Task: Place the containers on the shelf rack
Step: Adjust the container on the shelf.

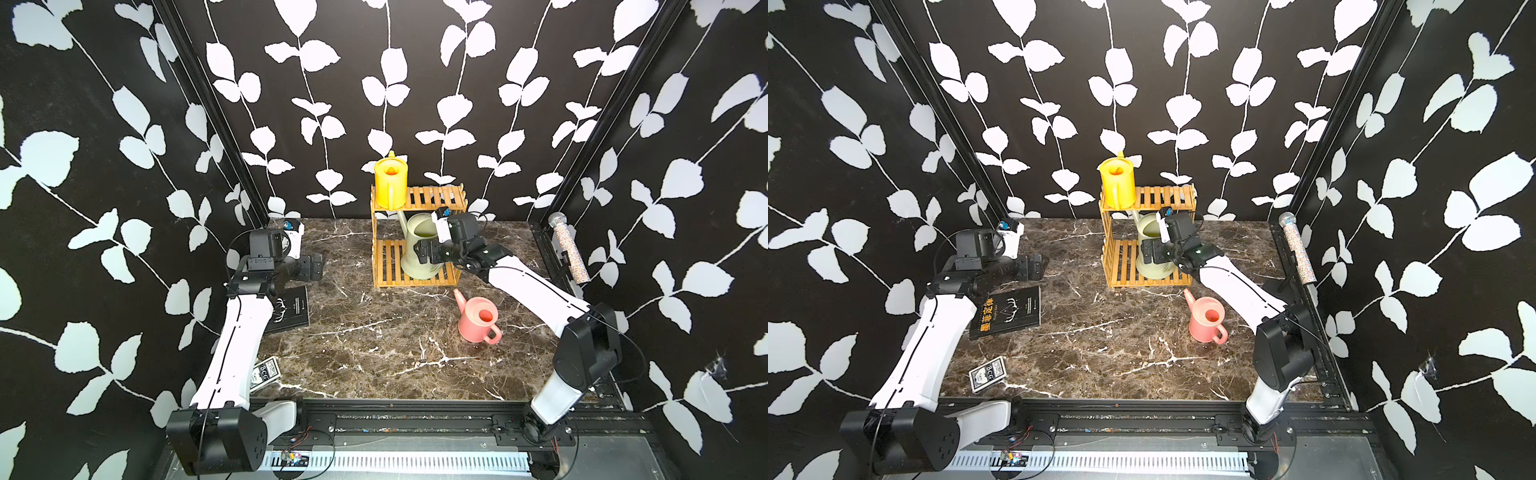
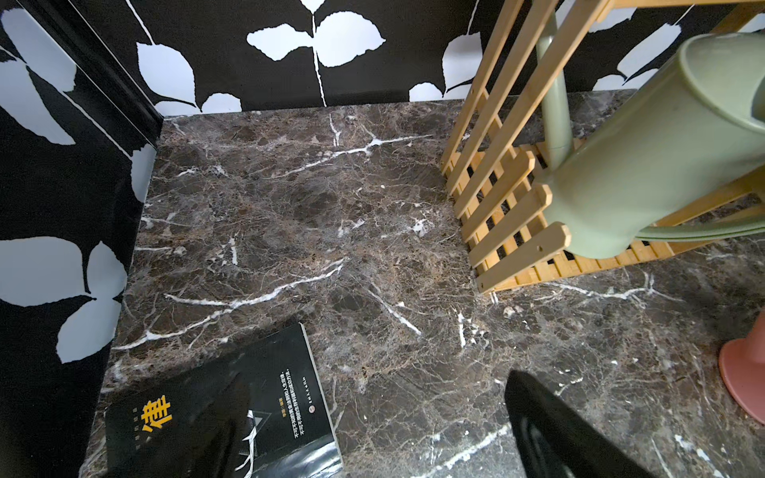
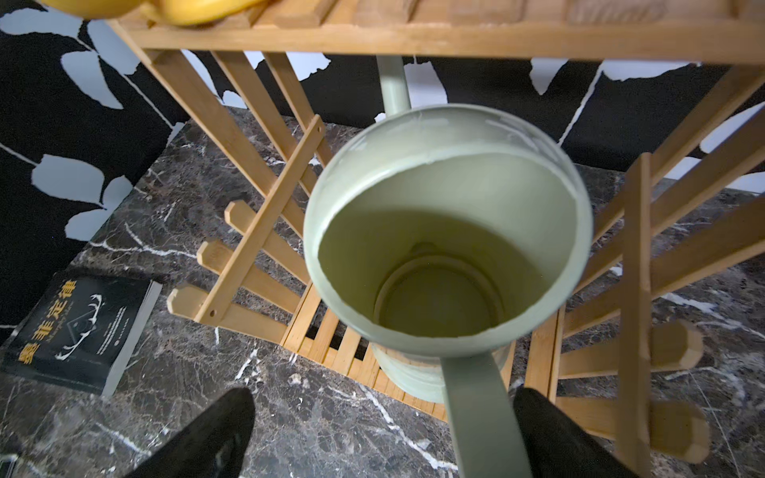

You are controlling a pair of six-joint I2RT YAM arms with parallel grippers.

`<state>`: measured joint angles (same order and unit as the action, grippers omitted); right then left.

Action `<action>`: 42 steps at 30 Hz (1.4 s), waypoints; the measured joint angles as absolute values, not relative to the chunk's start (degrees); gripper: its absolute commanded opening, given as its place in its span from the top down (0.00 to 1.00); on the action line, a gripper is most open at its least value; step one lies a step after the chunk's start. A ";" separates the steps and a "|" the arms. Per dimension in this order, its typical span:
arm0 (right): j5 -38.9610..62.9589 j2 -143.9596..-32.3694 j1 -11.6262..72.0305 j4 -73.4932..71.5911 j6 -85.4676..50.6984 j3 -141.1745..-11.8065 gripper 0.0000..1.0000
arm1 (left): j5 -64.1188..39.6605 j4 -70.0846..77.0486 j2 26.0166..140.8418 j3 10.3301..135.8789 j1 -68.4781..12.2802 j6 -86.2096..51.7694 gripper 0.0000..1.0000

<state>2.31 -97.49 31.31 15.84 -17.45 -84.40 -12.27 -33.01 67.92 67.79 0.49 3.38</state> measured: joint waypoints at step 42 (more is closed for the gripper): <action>-5.91 -106.06 35.51 16.99 -18.44 -91.22 0.73 | -13.15 -31.75 68.36 66.81 1.13 1.06 0.02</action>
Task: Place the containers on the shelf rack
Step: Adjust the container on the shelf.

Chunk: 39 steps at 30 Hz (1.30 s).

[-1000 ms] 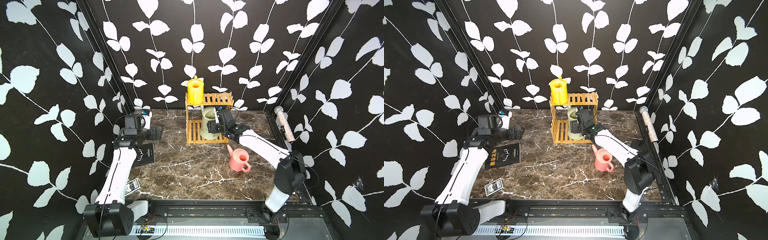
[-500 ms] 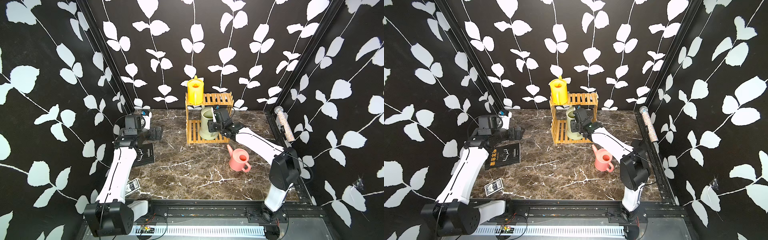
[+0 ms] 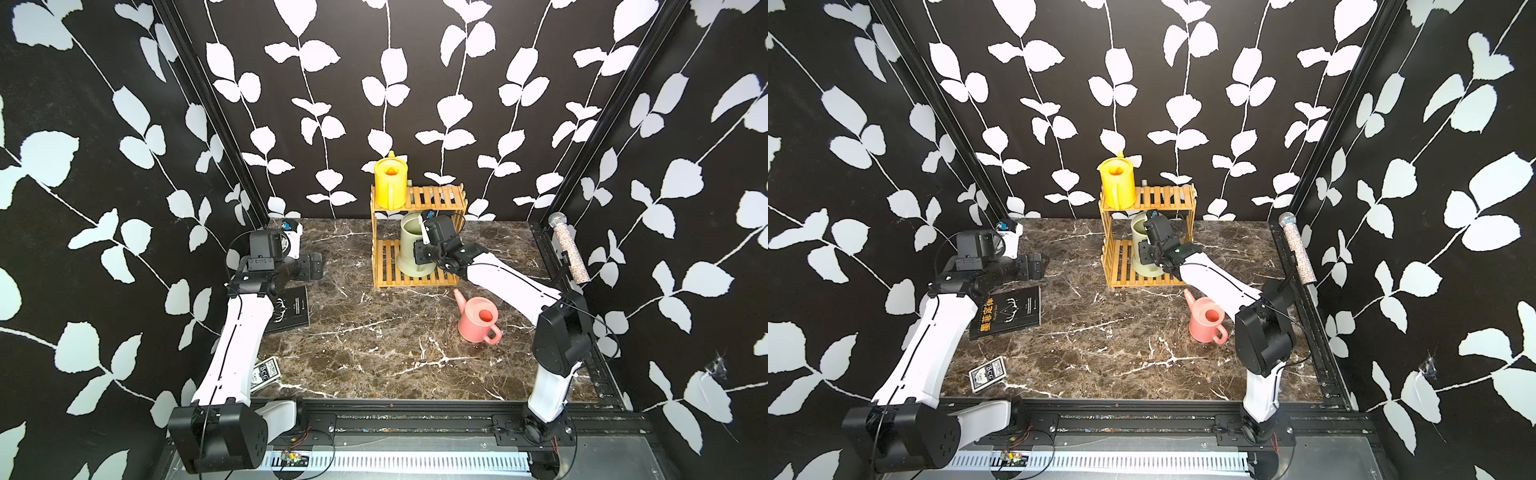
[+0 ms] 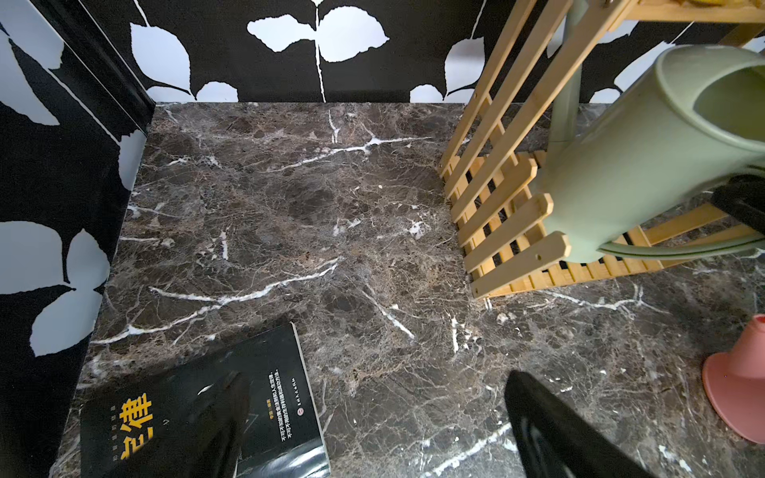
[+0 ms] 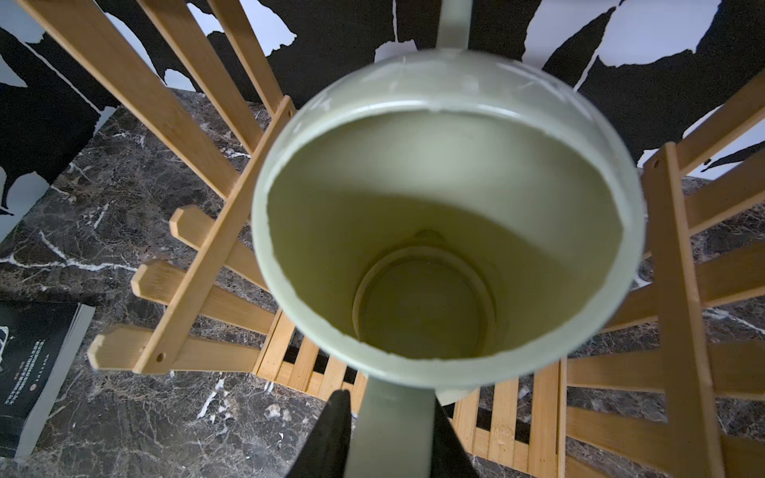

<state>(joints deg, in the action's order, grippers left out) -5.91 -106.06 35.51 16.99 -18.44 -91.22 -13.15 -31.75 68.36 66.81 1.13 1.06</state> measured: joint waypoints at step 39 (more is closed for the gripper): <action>-10.57 -101.93 35.59 16.29 -20.99 -86.00 0.87 | -13.15 -31.73 68.95 66.59 1.45 1.04 0.02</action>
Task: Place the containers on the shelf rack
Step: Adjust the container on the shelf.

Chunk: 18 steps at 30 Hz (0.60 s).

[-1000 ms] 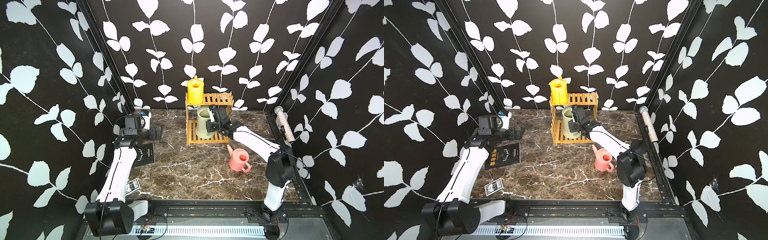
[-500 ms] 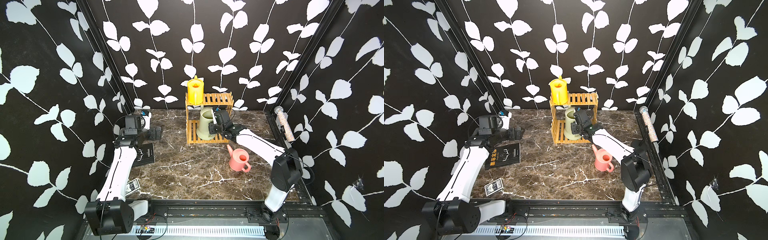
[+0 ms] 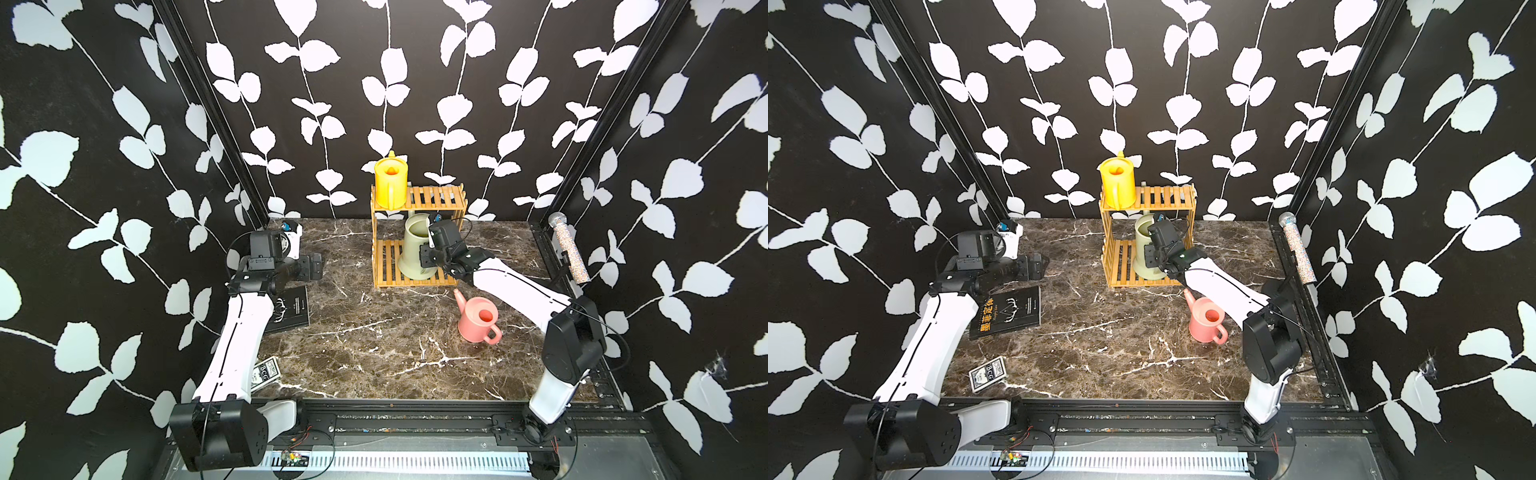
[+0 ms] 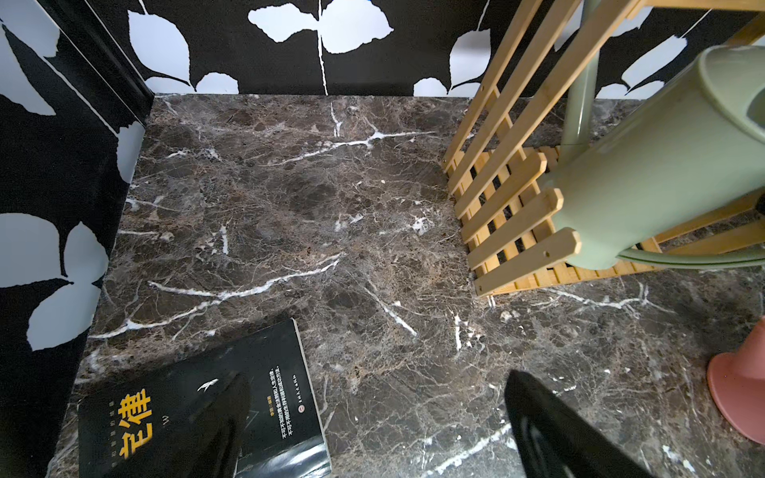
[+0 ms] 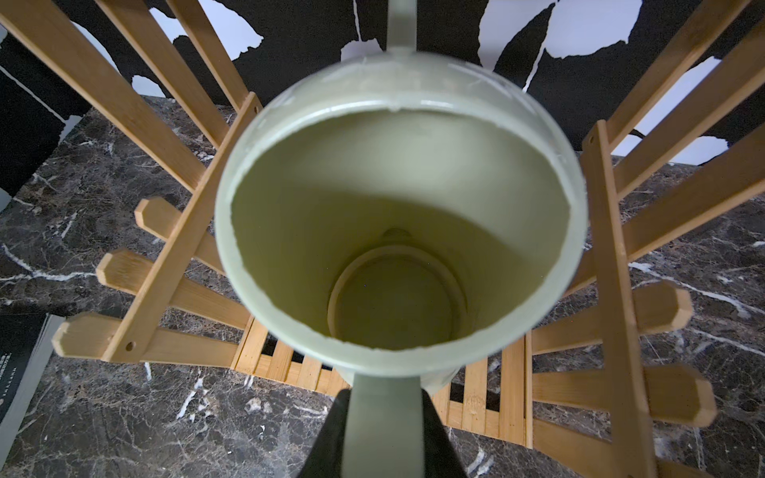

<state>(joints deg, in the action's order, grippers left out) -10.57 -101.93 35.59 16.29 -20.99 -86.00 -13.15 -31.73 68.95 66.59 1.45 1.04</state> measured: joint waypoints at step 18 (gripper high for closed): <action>-12.25 -104.33 36.14 16.93 -22.13 -88.79 0.78 | -13.13 -31.38 68.95 66.48 1.56 1.04 0.02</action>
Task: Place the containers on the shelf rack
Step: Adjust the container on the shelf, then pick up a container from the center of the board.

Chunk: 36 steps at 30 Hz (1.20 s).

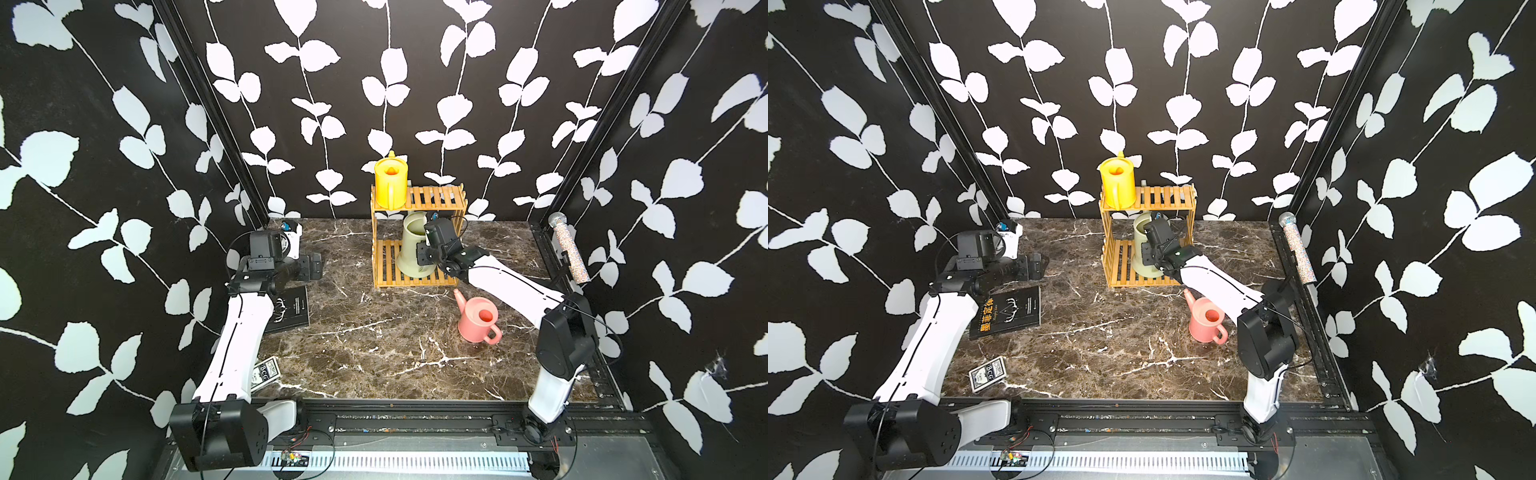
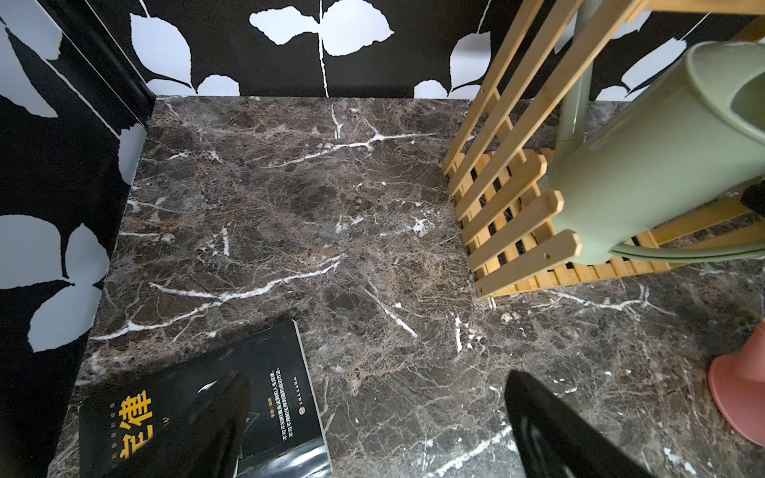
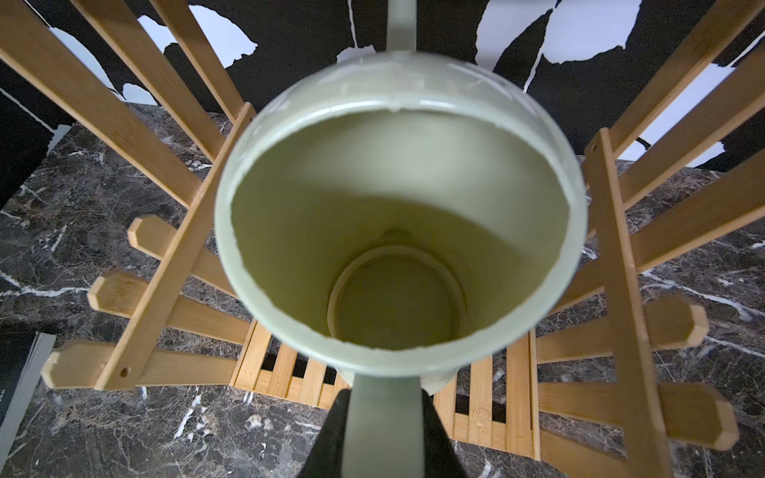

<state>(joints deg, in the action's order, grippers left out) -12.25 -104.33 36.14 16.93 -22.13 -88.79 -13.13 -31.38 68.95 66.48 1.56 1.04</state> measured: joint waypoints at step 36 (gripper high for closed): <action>-9.10 -77.47 33.10 31.00 -11.03 -75.57 0.02 | -13.13 -31.31 68.93 66.00 1.93 1.06 0.01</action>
<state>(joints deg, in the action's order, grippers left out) -9.10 -77.47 33.10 31.00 -11.03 -75.57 -13.13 -31.31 68.93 66.00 1.93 1.06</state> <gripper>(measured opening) 0.950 0.985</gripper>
